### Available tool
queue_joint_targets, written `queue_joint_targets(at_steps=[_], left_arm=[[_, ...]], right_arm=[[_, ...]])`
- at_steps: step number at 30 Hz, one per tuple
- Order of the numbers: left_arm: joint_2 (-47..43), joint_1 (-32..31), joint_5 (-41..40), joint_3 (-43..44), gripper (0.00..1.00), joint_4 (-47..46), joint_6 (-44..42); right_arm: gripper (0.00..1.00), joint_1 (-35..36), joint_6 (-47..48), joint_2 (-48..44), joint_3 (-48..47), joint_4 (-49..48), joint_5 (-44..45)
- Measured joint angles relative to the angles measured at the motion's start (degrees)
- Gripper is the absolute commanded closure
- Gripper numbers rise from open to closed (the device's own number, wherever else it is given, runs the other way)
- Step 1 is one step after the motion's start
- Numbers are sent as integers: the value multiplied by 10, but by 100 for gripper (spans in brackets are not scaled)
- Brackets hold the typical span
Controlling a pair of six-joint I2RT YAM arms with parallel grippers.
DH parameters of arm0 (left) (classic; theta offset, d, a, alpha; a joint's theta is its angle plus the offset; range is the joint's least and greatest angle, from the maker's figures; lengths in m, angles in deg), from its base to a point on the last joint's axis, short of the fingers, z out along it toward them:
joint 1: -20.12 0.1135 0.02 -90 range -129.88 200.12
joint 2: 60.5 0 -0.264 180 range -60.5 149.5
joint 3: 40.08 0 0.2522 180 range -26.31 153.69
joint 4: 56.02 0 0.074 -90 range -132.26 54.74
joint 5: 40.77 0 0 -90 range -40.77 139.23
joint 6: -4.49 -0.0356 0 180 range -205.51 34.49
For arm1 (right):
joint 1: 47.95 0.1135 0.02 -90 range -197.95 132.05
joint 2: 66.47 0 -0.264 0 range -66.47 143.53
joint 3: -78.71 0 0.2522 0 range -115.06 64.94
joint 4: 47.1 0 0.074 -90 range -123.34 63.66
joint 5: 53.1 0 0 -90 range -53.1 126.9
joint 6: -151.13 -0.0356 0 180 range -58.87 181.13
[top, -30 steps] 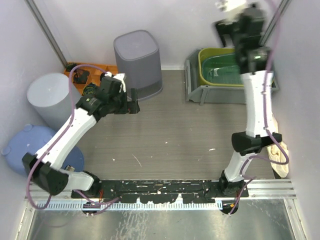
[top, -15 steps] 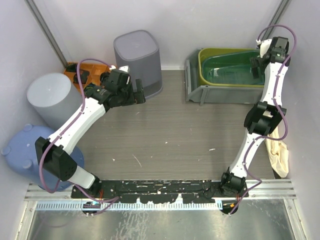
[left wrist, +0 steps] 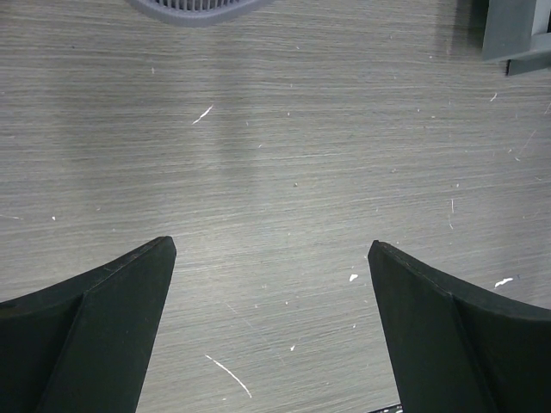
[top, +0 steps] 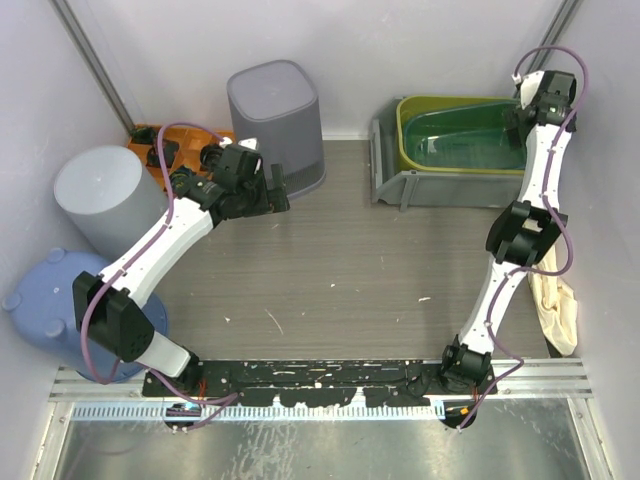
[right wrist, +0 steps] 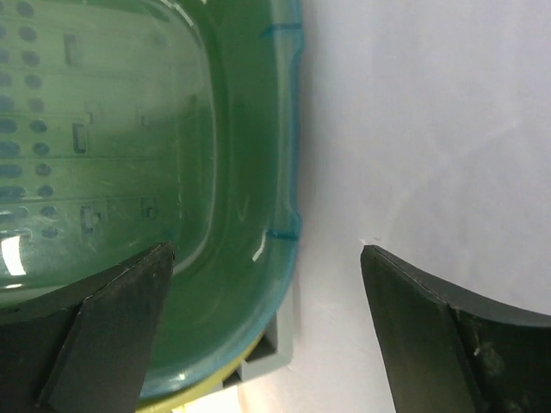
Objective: Turn the large container upside down
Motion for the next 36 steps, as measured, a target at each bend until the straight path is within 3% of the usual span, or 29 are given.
queue_joint_targets(at_steps=[8,15,21,28,32,36], left_arm=[[5,0,-8,0,3,1,0],[9,0,-16,0,4,5,-1],[16,0,-21,0,4,5,-1],[24,0,-23,0,4,7,-1],[27,0,-26,0,4,9,-1],[30,0,-26,0,4,11,-1]], right_arm=[[9,0,0,53,3,-6,3],[61,0,4,59,3,-38,25],[62,-4,2,59,5,-63,33],[72,-4,6,59,11,-75,38],[99,-4,9,61,12,-79,39],[100,-4,10,64,10,-82,44]])
